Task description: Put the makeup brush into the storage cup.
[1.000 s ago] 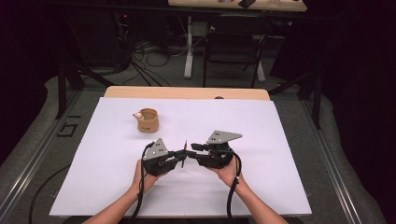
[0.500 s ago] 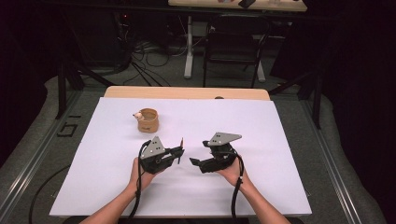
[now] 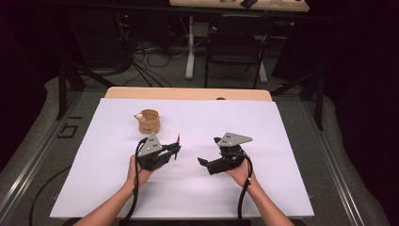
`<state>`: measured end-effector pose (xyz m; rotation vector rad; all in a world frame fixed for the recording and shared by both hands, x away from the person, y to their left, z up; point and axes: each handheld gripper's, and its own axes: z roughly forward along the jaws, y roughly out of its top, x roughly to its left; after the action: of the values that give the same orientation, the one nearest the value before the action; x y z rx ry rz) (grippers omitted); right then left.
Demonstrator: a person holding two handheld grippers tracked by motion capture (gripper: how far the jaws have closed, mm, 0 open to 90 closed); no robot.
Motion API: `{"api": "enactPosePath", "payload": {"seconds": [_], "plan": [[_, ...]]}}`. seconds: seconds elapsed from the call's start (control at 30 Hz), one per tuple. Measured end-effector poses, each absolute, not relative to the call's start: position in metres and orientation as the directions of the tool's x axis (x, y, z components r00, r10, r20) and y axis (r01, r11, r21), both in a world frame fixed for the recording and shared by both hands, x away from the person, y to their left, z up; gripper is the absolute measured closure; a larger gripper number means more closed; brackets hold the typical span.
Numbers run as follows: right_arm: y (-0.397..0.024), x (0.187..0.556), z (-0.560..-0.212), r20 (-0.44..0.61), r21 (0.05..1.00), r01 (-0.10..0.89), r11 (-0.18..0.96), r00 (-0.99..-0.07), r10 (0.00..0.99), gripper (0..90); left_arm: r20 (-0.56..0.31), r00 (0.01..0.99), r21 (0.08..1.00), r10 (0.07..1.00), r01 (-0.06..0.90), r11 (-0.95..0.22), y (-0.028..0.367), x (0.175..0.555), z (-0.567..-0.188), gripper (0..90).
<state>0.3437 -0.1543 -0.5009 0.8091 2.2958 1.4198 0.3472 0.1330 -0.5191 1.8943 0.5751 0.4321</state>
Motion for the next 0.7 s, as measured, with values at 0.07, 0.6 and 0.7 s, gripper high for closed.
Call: {"api": "enactPosePath", "payload": {"seconds": [0.07,0.6,0.7], "plan": [[-0.156,0.343,-0.500,0.019,0.897,0.288,0.334,-0.782,0.623,1.0,0.040,0.815,0.929,0.578,0.184,-0.322,0.136,0.348,-0.517,82.5],[-0.172,0.337,-0.501,0.008,0.923,0.255,0.289,-0.761,0.648,0.1,0.065,0.790,0.935,0.609,0.166,-0.314,0.146,0.367,-0.506,82.5],[-0.174,0.337,-0.502,0.011,0.925,0.256,0.282,-0.756,0.654,0.1,0.063,0.784,0.935,0.618,0.170,-0.311,0.148,0.372,-0.505,82.5]]}}
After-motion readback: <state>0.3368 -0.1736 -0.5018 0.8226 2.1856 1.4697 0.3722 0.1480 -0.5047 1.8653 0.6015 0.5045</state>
